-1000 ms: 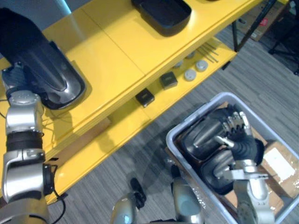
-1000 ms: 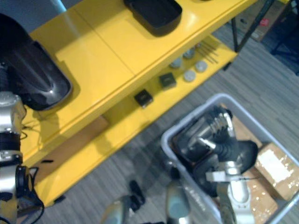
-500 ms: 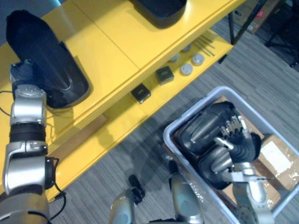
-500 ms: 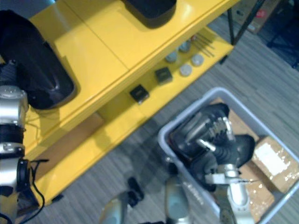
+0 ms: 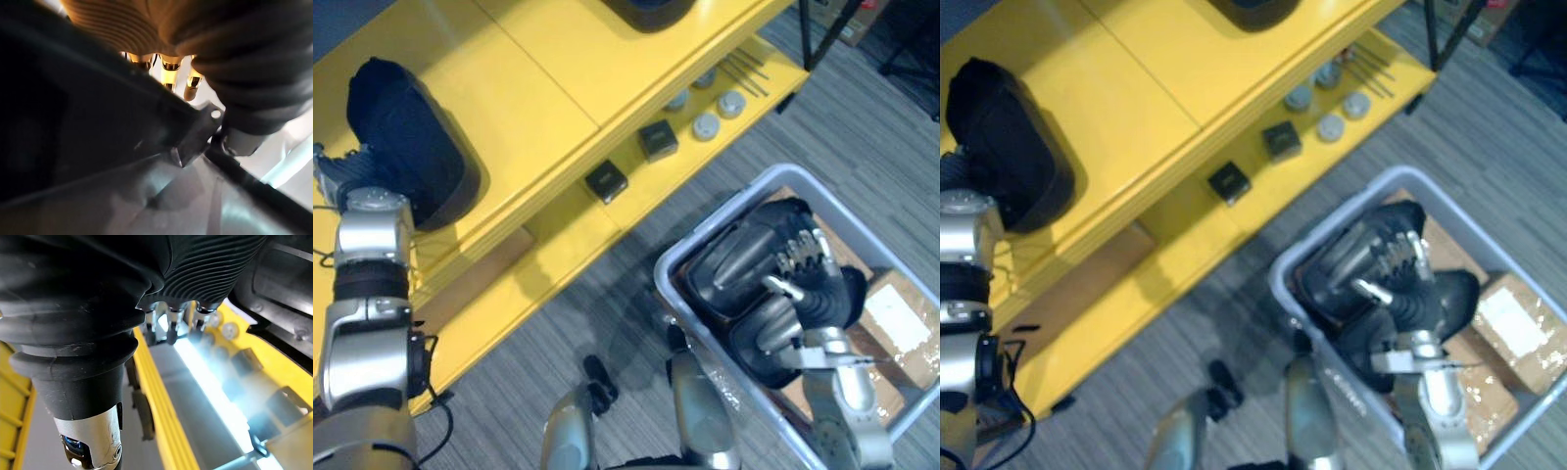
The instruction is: Walk over and take plastic housings, then place them on the shelf
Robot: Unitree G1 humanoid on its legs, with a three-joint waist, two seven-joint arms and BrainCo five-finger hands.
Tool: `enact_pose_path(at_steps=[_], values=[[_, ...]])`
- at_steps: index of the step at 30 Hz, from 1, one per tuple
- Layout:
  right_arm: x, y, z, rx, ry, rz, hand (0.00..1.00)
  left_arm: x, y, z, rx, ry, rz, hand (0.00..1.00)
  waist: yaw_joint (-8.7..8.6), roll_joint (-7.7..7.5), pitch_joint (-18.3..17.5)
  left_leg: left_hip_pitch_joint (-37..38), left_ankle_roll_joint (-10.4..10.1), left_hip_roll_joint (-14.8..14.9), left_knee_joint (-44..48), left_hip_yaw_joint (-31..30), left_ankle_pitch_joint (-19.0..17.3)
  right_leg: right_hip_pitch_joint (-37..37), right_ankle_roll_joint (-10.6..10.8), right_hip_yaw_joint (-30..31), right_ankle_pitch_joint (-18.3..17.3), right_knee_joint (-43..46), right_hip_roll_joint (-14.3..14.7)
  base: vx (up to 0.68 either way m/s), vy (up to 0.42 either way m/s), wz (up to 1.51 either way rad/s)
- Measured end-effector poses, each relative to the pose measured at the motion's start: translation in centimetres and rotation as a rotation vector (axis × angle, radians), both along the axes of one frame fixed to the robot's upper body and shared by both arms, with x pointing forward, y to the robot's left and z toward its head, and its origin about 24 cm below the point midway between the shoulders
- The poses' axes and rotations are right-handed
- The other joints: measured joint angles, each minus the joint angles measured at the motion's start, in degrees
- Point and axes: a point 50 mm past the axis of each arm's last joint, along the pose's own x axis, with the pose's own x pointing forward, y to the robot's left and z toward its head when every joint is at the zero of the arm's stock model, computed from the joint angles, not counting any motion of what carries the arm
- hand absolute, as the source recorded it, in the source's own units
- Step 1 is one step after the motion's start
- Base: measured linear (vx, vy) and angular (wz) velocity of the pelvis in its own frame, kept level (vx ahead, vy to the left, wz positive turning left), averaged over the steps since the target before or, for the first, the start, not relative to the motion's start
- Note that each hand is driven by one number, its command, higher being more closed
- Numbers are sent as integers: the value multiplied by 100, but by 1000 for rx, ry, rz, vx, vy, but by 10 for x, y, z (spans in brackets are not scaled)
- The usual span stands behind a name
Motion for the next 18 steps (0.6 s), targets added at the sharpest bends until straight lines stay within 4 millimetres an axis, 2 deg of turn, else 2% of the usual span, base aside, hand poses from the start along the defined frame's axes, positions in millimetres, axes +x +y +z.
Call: enact_pose_path(at_steps=[4, 7, 9, 12, 15, 17, 18], values=[[-1, 0, 0, 0, 0, -6, 0, -7, 7, -3, -16, -71, 58, 0, -4, 0, 0, 89, -2, -18, -16, 31, 2, 15, -3, 32, -25, 47, -8, 14, -12, -5], [-2, -1, 1, -3, -16, -30, 0, -9, 7, 3, -13, -188, 97, 0, 0, -2, 0, 280, -7, -31, -103, 122, 7, 137, -3, 76, -25, 35, -2, 23, -9, -12], [-6, -3, 3, -10, -41, -47, 0, -14, 8, 14, -2, -301, 125, 0, -25, -2, -7, 475, -8, -52, -192, 154, 7, 306, 1, 107, -48, 2, -3, 25, -4, -13], [-14, -8, 7, -62, -100, -94, 0, -25, 5, 41, 49, -553, 156, 0, -152, 31, -79, 719, -15, -139, -362, 148, 15, 521, 31, 72, -116, -30, -80, 10, 1, 2], [-16, -10, 14, -105, -163, -114, 0, -29, 0, 53, 81, -672, 146, 0, -175, 84, -274, 869, -20, -180, -501, 179, 33, 644, 35, 76, -119, -106, -102, 50, 21, -2], [-18, -8, 22, -132, -229, -117, 0, -33, -2, 54, 106, -722, 127, 0, -194, 129, -627, 995, -25, -233, -706, 175, 125, 709, 36, 48, -119, -197, -119, 108, 16, 3], [-18, -8, 24, -132, -246, -118, 0, -34, -3, 54, 112, -735, 121, 0, -210, 132, -657, 1099, -30, -245, -786, 152, 154, 815, 36, 11, -119, -241, -127, 111, 3, 7]])
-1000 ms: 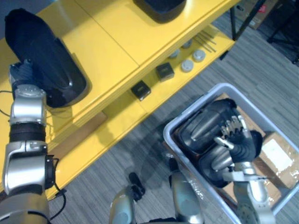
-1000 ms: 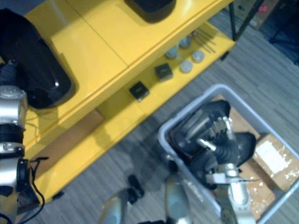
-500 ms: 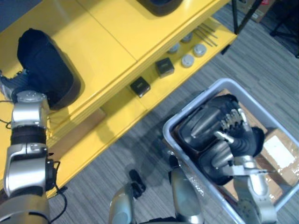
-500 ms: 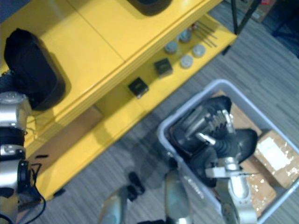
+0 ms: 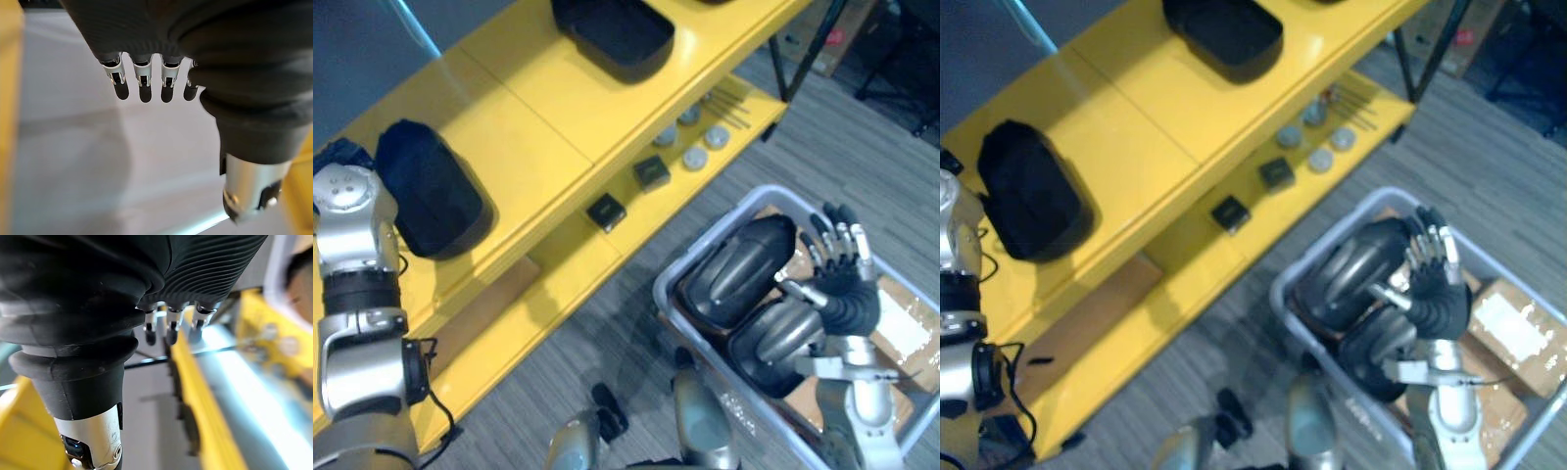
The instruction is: Walk over and take plastic housings, then place them on the shelf
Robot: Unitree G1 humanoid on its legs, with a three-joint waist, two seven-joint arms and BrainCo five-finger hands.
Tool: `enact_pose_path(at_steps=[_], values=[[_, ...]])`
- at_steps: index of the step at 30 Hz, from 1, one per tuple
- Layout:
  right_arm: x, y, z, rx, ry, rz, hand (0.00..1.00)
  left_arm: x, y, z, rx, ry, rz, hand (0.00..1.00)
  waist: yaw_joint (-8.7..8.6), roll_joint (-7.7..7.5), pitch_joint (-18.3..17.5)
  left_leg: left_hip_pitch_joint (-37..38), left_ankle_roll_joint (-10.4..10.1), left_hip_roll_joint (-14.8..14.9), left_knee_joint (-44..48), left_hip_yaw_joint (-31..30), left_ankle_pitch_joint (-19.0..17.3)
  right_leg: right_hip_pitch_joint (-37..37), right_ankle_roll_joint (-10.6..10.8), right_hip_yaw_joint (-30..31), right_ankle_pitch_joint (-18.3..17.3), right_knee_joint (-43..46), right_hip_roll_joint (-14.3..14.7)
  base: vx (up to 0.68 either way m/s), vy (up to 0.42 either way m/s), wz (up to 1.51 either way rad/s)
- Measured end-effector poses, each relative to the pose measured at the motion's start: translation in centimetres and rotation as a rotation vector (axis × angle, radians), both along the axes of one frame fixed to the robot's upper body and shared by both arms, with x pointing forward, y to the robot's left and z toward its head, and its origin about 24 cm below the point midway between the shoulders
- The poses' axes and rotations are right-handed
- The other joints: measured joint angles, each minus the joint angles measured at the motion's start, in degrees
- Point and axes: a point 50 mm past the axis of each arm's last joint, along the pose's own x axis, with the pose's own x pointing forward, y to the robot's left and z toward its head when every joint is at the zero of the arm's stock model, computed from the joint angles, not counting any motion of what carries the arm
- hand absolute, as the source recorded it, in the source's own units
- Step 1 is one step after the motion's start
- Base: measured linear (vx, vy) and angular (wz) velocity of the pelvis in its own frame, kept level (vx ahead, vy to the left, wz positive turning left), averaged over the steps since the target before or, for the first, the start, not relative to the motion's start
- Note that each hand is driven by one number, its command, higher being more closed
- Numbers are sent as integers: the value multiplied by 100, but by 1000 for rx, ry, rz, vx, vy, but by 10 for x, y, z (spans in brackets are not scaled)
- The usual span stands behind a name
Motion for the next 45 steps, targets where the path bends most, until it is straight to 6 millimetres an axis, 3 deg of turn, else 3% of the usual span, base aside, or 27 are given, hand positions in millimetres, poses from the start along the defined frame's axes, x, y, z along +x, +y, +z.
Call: enact_pose_path(at_steps=[3, 6, 8, 9, 12, 18, 21, 24, 26, 29, 31, 33, 37, 43, 45], values=[[1, -2, 12, -19, -96, -8, 0, -6, 1, -24, 45, 5, -36, 0, -13, 103, -442, 413, -35, -67, -416, -67, 127, 365, -5, -115, -52, -179, -15, 86, -4, 11], [12, -5, 20, -26, -166, -17, 0, -12, -9, -66, 31, 21, -129, 0, -6, 242, -804, 627, -33, -135, -650, -389, 227, 733, 8, -406, -111, -324, -70, 37, -17, 45], [30, -2, 25, -49, -189, -14, 0, -24, -20, -98, 39, 61, -205, 0, 123, 263, -956, 707, -21, -170, -784, -675, 345, 968, 5, -688, -113, -441, -113, -15, -48, 52], [35, -1, 26, -53, -191, -11, 0, -28, -24, -105, 38, 70, -226, 0, 175, 258, -977, 716, -21, -180, -807, -762, 374, 1020, 4, -769, -112, -469, -126, -43, -56, 60], [58, 7, 29, -62, -170, 23, 0, -55, -32, -133, 20, 93, -287, 0, 542, 221, -1036, 706, -34, -186, -835, -1170, 495, 1296, -35, -1172, -40, -722, -149, -55, -56, 66], [104, 38, 22, -221, 12, 91, 0, -119, -27, -180, -8, 285, -243, 0, 1304, 53, -1170, 672, -65, -207, -942, -1937, 684, 1941, -81, -1982, 146, -1344, -126, -23, -31, 60], [113, 51, 17, -341, 63, 90, 0, -142, -21, -202, -68, 382, -199, 0, 1508, 13, -1175, 583, -69, -237, -936, -2126, 703, 2045, -78, -2190, 206, -1512, -130, -16, 1, 40], [123, 55, 11, -444, 118, 64, 0, -175, -22, -250, -202, 572, -190, 0, 1670, -61, -1134, 468, -51, -274, -982, -2250, 770, 2108, -62, -2335, 310, -1739, -129, 7, 14, 24], [130, 49, 4, -508, 175, 29, 0, -204, -32, -303, -347, 780, -227, 0, 1786, -183, -1071, 466, -47, -287, -996, -2333, 772, 2179, -56, -2403, 319, -1838, -147, 24, 13, 15], [140, 45, -1, -642, 210, -4, 0, -241, -50, -350, -509, 978, -264, 0, 1846, -365, -994, 339, -41, -289, -1004, -2373, 783, 2094, -81, -2451, 319, -1876, -146, 11, -1, 12], [146, 42, 0, -712, 216, -25, 0, -256, -57, -364, -572, 1035, -286, 0, 1867, -458, -969, 285, -38, -289, -1007, -2380, 800, 2067, -67, -2464, 362, -1890, -139, 42, -3, 5], [152, 34, 4, -788, 220, -63, 0, -262, -65, -374, -611, 1083, -330, 0, 1959, -433, -880, 281, -37, -298, -998, -2378, 801, 2092, -62, -2467, 425, -1912, -133, 45, -5, 1], [163, 37, 23, -953, 137, -62, 0, -262, -75, -382, -648, 1098, -389, 0, 1981, -272, -630, 160, -36, -312, -945, -2412, 801, 2008, -63, -2501, 424, -1884, -125, -15, -2, 3], [171, 56, 45, -1187, -3, -46, 0, -257, -80, -388, -689, 1121, -423, 0, 2032, -265, -169, -101, -74, -249, -914, -2518, 863, 1764, -107, -2560, 410, -1788, -51, -24, -25, 9], [171, 59, 48, -1249, -34, -46, 0, -252, -85, -390, -693, 1126, -461, 0, 2122, -263, -54, -136, -74, -249, -916, -2518, 874, 1717, -112, -2557, 413, -1771, -53, 6, -4, 2]])
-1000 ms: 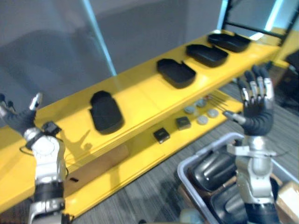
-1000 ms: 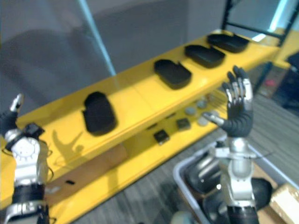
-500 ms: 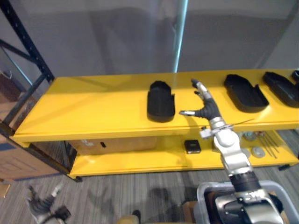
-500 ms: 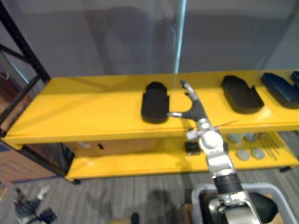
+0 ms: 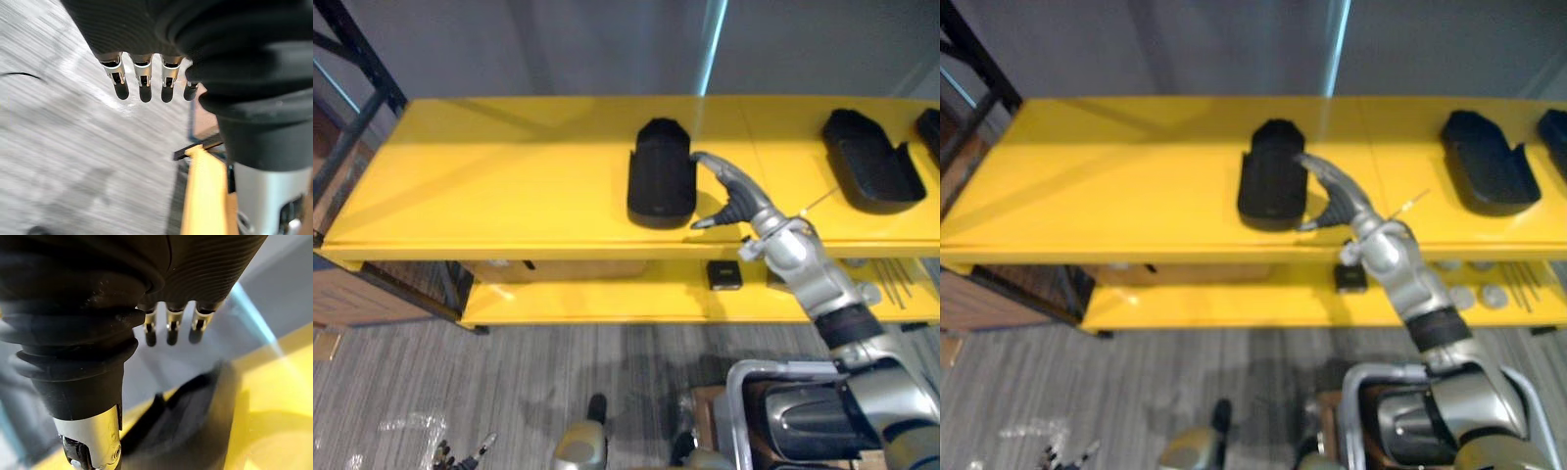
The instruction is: Walk over and take plastic housings, then place them on the shelf
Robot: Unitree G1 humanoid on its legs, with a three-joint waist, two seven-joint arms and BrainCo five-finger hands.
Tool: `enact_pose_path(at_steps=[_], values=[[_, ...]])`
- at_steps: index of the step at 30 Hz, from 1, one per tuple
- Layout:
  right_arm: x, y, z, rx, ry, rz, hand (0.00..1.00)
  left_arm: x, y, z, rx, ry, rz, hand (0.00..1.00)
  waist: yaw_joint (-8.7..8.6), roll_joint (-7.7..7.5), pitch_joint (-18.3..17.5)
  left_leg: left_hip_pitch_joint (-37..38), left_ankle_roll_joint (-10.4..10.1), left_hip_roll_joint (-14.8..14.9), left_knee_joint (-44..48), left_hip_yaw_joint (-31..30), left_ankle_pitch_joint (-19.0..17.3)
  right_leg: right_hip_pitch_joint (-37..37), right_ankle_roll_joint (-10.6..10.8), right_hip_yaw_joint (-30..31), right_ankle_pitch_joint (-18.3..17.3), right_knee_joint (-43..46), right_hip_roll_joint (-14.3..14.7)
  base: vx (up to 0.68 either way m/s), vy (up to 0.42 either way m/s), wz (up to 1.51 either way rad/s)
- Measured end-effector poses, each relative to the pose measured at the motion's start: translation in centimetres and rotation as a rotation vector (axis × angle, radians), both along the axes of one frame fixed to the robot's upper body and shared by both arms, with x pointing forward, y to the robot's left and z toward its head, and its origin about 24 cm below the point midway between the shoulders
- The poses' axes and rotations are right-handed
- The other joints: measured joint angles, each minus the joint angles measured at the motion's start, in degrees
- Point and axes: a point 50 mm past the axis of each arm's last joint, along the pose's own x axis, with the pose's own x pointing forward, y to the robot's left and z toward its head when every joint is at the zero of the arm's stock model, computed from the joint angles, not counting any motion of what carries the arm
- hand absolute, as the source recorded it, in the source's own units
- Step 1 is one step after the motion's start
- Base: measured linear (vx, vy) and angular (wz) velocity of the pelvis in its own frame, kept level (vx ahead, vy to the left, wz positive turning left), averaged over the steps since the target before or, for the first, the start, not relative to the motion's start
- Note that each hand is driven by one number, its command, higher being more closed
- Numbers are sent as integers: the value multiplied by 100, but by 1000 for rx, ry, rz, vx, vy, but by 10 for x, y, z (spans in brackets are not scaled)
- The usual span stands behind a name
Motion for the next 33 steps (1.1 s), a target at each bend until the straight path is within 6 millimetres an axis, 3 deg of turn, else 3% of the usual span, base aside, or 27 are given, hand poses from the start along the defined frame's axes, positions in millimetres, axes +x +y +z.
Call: enact_pose_path(at_steps=[6, 11, 20, 22, 28, 33], values=[[0, 16, 7, -92, -49, 61, 0, 6, -1, 0, -14, -18, -15, 0, 19, -28, 154, -101, 20, -28, 26, -15, -18, -64, -2, 5, -2, -8, -20, 9, 1, 3], [-2, 24, 0, -125, -31, 84, 0, 9, 0, 1, -12, -25, -25, 0, 30, -23, 176, -213, 66, -27, 177, -19, -76, -107, -5, 9, -4, 0, -16, 0, 0, 0], [4, 16, 5, -91, -88, -5, 0, 26, -2, 4, -22, -56, -82, 0, 71, 94, 350, -383, 74, -35, 397, -146, -115, -142, -17, -88, -13, 60, -9, -30, 2, 6], [11, 6, -1, -88, -64, -73, 0, 28, 3, 6, -9, -58, -91, 0, 157, 103, 378, -419, 57, -33, 396, -185, -101, -155, -22, -141, -15, 67, -4, -15, -9, 14], [23, -3, 34, -16, -192, -160, 0, 34, 3, 9, -15, -77, -105, 0, 215, 168, 583, -597, 58, -34, 519, -285, -102, -246, -23, -214, -15, 106, 4, -11, -4, 7], [27, -11, 40, 21, -190, -200, 0, 39, 2, 11, -25, -102, -98, 0, 300, 203, 668, -658, 73, -33, 594, -311, -114, -284, -51, -234, -33, 168, -2, 1, -3, 3]])
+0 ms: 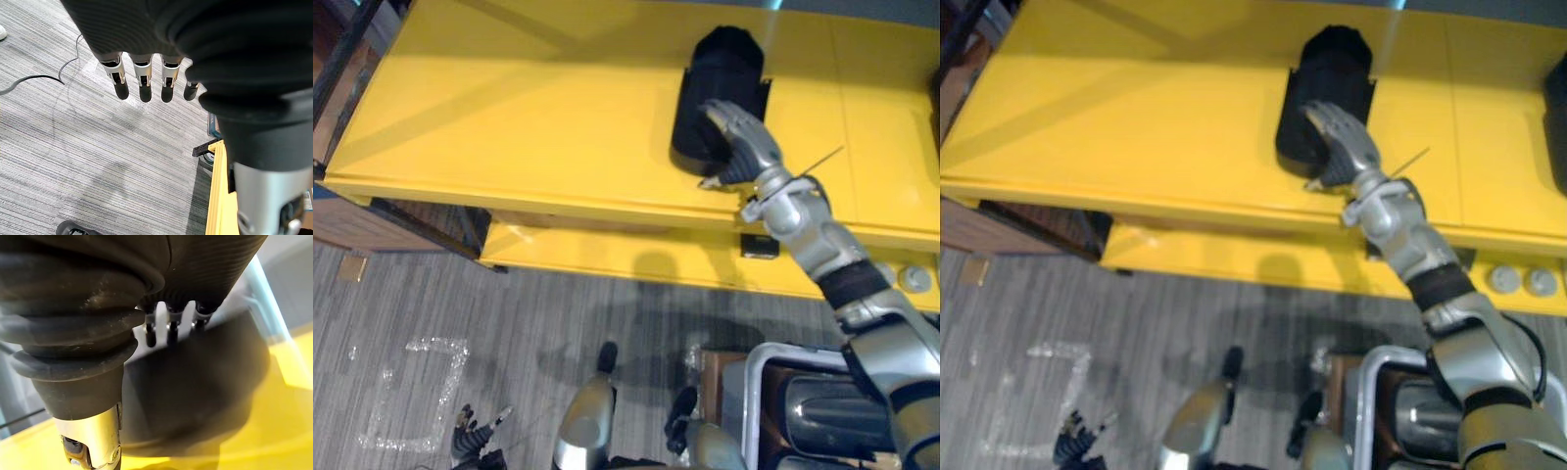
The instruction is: Walk over and take plastic housings, then place them on the shelf
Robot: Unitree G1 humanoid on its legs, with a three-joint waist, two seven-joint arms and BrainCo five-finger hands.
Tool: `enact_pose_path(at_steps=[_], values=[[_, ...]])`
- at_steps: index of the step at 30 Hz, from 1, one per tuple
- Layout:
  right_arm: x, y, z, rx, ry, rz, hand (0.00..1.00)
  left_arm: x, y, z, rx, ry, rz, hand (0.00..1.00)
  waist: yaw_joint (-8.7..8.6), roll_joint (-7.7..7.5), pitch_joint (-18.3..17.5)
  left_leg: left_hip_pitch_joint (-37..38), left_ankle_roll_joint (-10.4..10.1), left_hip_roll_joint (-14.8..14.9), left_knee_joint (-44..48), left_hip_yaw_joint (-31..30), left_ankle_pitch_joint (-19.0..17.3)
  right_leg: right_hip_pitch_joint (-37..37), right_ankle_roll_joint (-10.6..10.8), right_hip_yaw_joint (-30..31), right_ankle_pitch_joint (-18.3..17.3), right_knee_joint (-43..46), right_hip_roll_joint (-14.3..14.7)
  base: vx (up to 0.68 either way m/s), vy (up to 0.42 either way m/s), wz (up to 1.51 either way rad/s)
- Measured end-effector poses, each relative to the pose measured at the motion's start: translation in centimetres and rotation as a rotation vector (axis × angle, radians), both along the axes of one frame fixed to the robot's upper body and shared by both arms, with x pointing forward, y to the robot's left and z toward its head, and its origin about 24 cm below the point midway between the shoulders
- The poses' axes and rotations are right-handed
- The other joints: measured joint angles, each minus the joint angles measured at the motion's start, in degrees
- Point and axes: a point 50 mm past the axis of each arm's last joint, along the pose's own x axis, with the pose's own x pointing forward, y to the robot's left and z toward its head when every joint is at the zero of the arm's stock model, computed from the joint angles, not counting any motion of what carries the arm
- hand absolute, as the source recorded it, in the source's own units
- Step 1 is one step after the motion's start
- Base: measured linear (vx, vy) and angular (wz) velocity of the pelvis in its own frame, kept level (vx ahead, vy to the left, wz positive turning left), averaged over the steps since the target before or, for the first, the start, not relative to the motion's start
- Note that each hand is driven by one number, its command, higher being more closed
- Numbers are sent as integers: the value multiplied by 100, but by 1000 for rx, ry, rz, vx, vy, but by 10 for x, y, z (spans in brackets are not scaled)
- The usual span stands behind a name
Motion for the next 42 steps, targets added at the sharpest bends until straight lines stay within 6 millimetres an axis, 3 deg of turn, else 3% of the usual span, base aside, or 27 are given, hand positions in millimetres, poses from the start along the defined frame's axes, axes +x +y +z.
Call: enact_pose_path(at_steps=[10, 31, 37, 39, 41, 42], values=[[8, -12, 6, 27, 16, -60, 0, 1, 0, 1, -3, -10, 6, 0, 27, 103, 55, -20, -6, 12, 47, -8, 6, -38, -66, -13, -56, 141, 2, -10, 0, 1], [10, -36, 10, 10, -97, -215, 0, 5, -6, 1, -12, -16, -29, 0, 54, 119, 63, 26, -28, 50, -5, -4, 23, -50, -68, -31, -109, 230, -7, 0, 0, 0], [10, -33, 15, 12, -115, -192, 0, 5, -6, 1, -12, -15, -29, 0, 40, 233, 164, 85, -48, 68, -33, -5, 36, -41, -58, -23, -169, 313, -7, 0, 0, 0], [6, -25, 23, 22, -163, -148, 0, 3, -7, -1, -15, -5, -25, 0, 19, 225, 198, 86, -59, 91, -49, 0, 43, -53, -59, -14, -170, 311, -7, 4, -6, -3], [-8, -9, 45, 78, -298, -63, 0, 1, -8, -3, -20, 5, -20, 0, 6, 220, 205, 85, -65, 110, -78, 20, 47, -87, -59, 9, -169, 308, 0, 19, -16, -7], [-27, 6, 69, 137, -456, 37, 0, 0, -9, -4, -24, 8, -19, 0, 2, 215, 206, 85, -75, 125, -112, 52, 53, -128, -60, 47, -169, 308, 7, 31, -20, -12]])
